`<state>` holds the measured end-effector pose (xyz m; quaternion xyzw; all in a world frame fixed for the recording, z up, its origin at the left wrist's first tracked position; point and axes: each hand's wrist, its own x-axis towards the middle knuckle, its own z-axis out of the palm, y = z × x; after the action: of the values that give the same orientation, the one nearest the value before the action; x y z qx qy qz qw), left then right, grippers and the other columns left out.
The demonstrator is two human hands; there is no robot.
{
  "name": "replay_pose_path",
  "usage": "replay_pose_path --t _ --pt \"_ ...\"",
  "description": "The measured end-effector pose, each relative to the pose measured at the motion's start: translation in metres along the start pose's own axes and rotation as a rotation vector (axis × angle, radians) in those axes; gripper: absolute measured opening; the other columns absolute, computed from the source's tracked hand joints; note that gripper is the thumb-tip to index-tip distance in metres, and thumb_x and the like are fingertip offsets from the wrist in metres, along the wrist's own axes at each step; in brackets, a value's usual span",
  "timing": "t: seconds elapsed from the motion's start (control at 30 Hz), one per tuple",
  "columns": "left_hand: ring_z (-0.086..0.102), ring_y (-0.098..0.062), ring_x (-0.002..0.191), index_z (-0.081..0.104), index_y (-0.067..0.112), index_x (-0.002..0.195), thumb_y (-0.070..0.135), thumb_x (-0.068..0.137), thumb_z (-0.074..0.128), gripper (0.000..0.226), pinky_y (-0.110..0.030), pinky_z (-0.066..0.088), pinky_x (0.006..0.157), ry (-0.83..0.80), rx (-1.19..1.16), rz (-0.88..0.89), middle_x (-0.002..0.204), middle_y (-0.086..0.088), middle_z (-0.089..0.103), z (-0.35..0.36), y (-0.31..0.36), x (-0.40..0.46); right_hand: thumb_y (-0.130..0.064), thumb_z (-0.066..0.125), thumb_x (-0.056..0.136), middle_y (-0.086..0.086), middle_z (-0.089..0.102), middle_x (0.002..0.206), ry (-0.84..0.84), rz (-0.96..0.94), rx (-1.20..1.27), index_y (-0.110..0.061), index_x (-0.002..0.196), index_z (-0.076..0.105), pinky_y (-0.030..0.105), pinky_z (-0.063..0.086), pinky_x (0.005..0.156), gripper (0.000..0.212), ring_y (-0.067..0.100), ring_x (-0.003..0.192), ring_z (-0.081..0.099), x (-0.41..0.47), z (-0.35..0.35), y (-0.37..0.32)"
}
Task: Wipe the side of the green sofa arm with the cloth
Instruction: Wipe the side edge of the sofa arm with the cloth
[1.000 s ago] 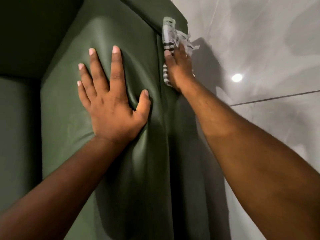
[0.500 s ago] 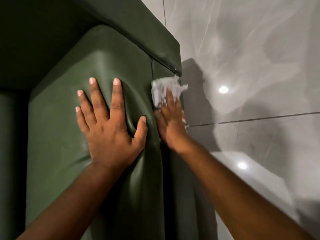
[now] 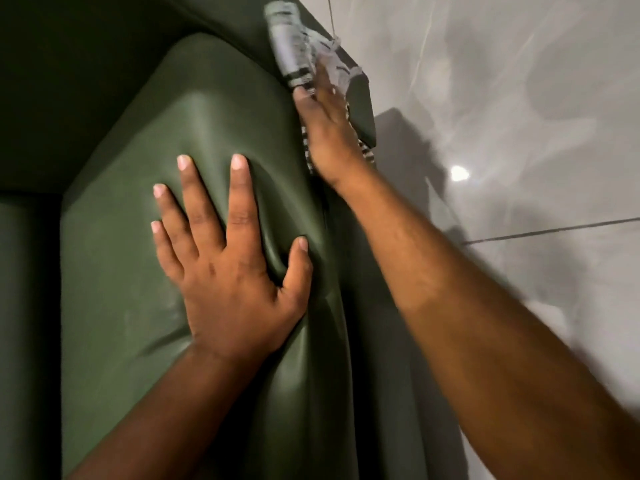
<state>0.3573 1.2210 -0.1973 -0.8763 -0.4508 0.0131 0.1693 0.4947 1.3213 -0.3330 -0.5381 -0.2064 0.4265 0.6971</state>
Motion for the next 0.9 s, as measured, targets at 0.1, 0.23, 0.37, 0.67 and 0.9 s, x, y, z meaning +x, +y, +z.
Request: replay_pose_path --t 0.1,0.23,0.37,0.67,0.9 --pt "0.002 -0.043 0.152 0.009 0.027 0.157 0.061 0.085 0.045 0.088 -0.061 0.010 0.119 0.001 0.016 0.002 0.166 -0.019 0.005 -0.003 -0.002 0.002 -0.036 0.038 0.096 0.009 0.020 0.161 0.016 -0.019 -0.057 -0.020 0.150 0.020 0.046 0.013 0.121 0.059 0.031 0.148 0.015 0.011 -0.007 0.004" --pt "0.003 -0.045 0.151 0.011 0.026 0.157 0.061 0.084 0.044 0.088 -0.062 0.010 0.119 -0.028 0.018 -0.008 0.165 -0.020 0.005 -0.004 0.000 0.001 -0.054 0.038 0.085 0.012 0.040 0.151 0.059 0.414 0.040 -0.027 0.147 0.026 0.053 0.029 0.116 0.069 0.034 0.137 0.038 0.032 -0.031 0.038" --pt "0.002 -0.046 0.151 0.009 0.026 0.157 0.062 0.083 0.044 0.090 -0.060 0.008 0.119 -0.059 0.042 0.001 0.165 -0.021 0.004 -0.005 0.003 0.001 -0.046 0.036 0.090 0.015 0.029 0.157 0.105 0.306 -0.100 -0.017 0.149 0.021 0.052 0.023 0.118 0.068 0.034 0.144 0.026 -0.047 -0.021 0.032" --pt "0.002 -0.045 0.151 0.008 0.027 0.157 0.061 0.083 0.042 0.089 -0.060 0.007 0.119 -0.062 0.042 -0.016 0.166 -0.019 0.002 -0.007 0.003 0.000 -0.082 0.000 0.077 -0.028 -0.022 0.149 -0.134 0.157 -0.302 -0.075 0.122 -0.019 0.049 0.000 0.121 0.050 0.013 0.147 -0.020 -0.281 -0.031 0.051" --pt "0.001 -0.043 0.152 0.009 0.028 0.157 0.063 0.081 0.042 0.090 -0.058 0.005 0.120 -0.062 0.026 -0.022 0.166 -0.017 0.002 -0.005 0.001 0.002 -0.051 0.030 0.097 -0.003 -0.002 0.164 -0.082 0.126 -0.364 -0.038 0.148 0.010 0.058 0.010 0.119 0.057 0.029 0.150 -0.007 -0.139 -0.016 0.041"
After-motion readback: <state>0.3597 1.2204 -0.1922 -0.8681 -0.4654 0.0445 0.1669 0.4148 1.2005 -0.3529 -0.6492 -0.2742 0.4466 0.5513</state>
